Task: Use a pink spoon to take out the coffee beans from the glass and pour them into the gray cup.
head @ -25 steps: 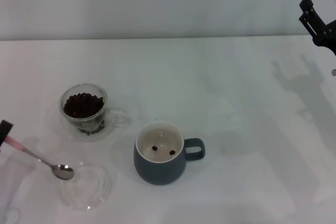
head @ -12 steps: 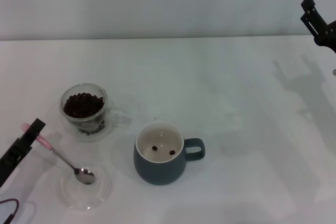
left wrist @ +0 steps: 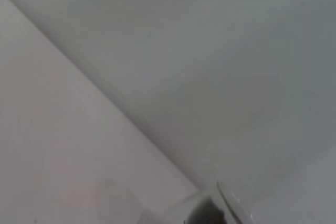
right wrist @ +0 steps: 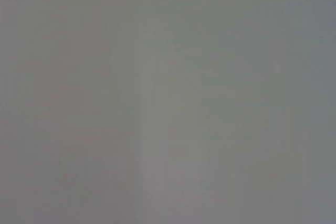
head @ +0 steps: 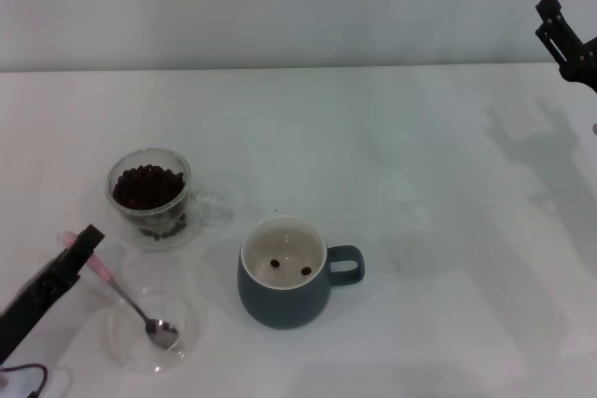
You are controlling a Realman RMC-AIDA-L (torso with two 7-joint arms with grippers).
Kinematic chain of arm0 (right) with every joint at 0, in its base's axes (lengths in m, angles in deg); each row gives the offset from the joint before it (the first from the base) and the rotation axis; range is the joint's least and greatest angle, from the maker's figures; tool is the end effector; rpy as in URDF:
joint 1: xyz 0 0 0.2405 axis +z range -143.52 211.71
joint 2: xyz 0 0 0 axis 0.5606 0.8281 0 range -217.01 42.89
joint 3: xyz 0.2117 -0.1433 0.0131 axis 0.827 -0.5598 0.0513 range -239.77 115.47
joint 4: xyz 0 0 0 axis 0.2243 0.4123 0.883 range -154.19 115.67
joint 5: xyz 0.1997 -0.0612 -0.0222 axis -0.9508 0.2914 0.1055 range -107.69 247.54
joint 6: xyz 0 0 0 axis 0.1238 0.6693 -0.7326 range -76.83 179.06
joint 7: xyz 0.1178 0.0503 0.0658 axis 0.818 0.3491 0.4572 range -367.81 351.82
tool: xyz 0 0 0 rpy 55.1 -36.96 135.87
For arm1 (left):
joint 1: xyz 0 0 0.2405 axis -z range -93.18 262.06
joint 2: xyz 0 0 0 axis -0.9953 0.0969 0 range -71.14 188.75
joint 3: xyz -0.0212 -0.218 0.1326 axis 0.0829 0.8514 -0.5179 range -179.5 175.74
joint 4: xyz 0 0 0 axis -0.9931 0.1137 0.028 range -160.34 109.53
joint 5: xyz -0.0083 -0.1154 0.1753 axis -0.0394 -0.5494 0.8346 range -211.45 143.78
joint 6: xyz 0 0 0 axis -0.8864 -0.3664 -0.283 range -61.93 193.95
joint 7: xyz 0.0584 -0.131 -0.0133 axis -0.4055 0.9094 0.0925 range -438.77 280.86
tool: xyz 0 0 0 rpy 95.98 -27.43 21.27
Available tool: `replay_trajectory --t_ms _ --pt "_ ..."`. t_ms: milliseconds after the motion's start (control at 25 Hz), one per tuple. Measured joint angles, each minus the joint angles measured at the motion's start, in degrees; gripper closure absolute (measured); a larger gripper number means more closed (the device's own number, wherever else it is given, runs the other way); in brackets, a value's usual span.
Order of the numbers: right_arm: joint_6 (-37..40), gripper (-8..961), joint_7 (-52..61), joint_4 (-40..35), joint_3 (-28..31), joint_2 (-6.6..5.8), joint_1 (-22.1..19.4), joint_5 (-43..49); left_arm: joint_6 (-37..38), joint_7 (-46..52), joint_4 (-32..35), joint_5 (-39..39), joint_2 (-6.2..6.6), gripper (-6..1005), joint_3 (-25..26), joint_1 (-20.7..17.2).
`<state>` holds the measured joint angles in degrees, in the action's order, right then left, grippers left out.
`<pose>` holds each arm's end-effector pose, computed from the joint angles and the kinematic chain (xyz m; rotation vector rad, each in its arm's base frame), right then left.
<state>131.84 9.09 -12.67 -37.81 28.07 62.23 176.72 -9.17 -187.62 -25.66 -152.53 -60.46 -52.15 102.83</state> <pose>0.3120 0.3389 0.0304 -1.5411 0.4209 0.9378 -0.3519 0.2526 -0.0508 -1.7012 -1.4804 -1.1733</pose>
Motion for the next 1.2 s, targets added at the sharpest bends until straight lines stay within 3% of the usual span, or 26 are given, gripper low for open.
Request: replay_trajectory --t_ms 400,760,1200 --pt "0.29 82 0.3 0.0 0.0 0.05 -0.36 -0.11 0.57 -0.01 0.66 4.33 0.11 798 0.0 0.69" --pt "0.33 82 0.32 0.0 0.0 0.05 -0.51 0.04 -0.01 -0.6 1.06 3.77 0.26 764 0.58 -0.31" --pt "1.48 82 0.32 0.01 0.0 0.0 -1.37 -0.06 0.0 -3.15 7.32 -0.04 0.53 304 0.6 -7.13"
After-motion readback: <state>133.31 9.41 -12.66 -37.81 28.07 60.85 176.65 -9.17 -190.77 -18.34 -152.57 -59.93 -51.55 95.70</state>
